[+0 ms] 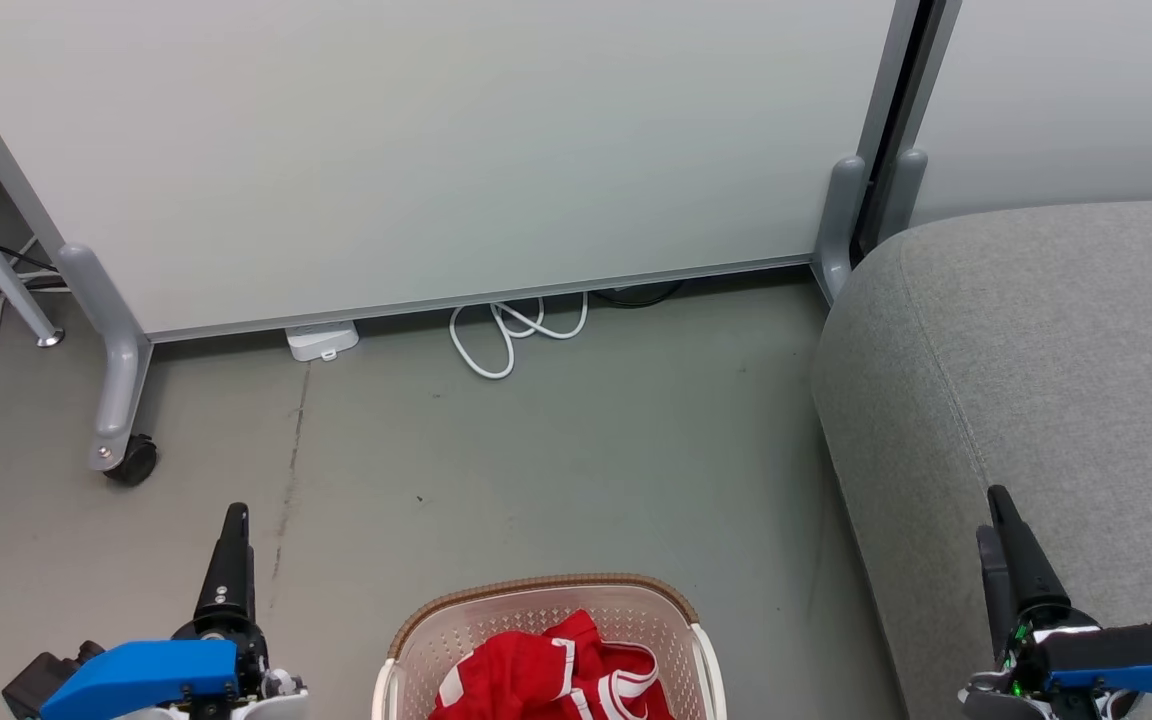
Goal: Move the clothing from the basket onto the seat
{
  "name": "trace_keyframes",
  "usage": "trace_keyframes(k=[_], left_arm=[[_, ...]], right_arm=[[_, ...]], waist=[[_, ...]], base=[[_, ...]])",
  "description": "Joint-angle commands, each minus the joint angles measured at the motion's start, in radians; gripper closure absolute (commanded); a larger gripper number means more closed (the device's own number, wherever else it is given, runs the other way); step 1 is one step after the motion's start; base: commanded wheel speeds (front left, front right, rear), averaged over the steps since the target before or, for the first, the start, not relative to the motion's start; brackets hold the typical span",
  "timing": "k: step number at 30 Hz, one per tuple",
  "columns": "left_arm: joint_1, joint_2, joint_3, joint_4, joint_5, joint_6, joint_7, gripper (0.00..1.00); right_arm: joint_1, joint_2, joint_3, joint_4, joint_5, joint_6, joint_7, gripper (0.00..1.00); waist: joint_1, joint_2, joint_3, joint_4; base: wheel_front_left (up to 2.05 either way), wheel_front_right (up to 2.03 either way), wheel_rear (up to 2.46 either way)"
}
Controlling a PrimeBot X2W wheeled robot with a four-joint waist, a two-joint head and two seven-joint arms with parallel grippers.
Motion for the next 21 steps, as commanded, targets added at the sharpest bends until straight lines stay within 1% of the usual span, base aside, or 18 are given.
trace_keyframes(k=[1, 12, 13, 21], left_arm=[[-0.021, 0.008, -0.015, -0.025, 0.056, 0.006, -0.013, 0.00], [-0.015, 0.009, -0.060, -0.055, 0.320, 0.029, -0.059, 0.00], [-0.015, 0.009, -0.060, -0.055, 0.320, 0.029, -0.059, 0.00], [-0.014, 0.014, -0.094, -0.060, 0.504, 0.038, -0.090, 0.00]], right_arm=[[-0.010, -0.005, 0.000, -0.025, -0.058, 0.001, -0.014, 0.00], [-0.001, -0.007, 0.000, -0.056, -0.302, 0.002, -0.059, 0.00], [-0.001, -0.007, 0.000, -0.056, -0.302, 0.002, -0.059, 0.00], [0.010, -0.008, 0.012, -0.082, -0.487, 0.002, -0.090, 0.00]], waist=[[0.0000, 0.0000, 0.000, 0.001], [0.0000, 0.0000, 0.000, 0.003], [0.0000, 0.0000, 0.000, 0.003], [0.0000, 0.0000, 0.000, 0.005]], base=[[0.00, 0.00, 0.00], [0.00, 0.00, 0.00], [0.00, 0.00, 0.00], [0.00, 0.00, 0.00]])
